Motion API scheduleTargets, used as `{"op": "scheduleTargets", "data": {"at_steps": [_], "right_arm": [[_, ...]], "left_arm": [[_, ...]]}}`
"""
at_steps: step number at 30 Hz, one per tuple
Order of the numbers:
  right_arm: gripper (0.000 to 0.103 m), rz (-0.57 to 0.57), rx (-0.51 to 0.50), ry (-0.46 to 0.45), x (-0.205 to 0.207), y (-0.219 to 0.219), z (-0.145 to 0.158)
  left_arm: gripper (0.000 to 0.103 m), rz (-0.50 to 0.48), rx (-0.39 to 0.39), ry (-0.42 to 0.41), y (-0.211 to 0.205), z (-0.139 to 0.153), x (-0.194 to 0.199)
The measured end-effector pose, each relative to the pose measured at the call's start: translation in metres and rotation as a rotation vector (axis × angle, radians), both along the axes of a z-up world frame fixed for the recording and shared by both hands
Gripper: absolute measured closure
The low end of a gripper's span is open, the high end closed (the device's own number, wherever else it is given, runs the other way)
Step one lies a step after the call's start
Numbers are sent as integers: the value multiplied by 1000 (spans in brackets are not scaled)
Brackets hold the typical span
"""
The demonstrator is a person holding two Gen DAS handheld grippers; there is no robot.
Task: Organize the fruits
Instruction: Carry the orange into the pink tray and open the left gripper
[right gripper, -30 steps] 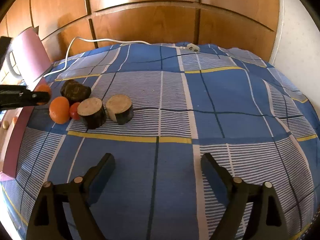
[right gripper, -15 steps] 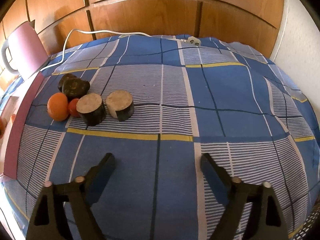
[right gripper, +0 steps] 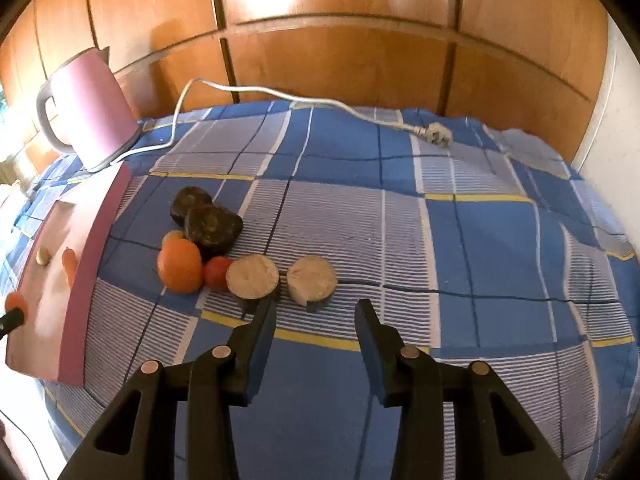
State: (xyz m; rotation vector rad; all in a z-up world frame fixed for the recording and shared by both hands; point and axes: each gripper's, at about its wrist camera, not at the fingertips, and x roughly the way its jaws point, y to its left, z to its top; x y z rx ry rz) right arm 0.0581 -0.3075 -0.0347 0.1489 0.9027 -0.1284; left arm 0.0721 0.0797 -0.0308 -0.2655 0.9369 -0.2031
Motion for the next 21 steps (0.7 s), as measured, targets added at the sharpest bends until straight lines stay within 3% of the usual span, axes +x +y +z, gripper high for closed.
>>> {"op": "scheduleTargets", "data": {"at_steps": [5,14,17,19,21], "right_arm": [[61,-44,-15,39,12,-8,-9],[61,50,-73,100,33,4,-29],[62,43,-49,77,37,0,-31],[70,49,-42,61,37,0,-31],[71,64,-62,37,34,3,-33]], "left_arm": [[66,4,-11,18,3,-5,1],[66,-11,-3,19,-4,-4,1],[66,-10,5,21,-8,-4,1],[66,-4,7,23,-9,-4,2],[66,3,1,35,-11,-5,3]]}}
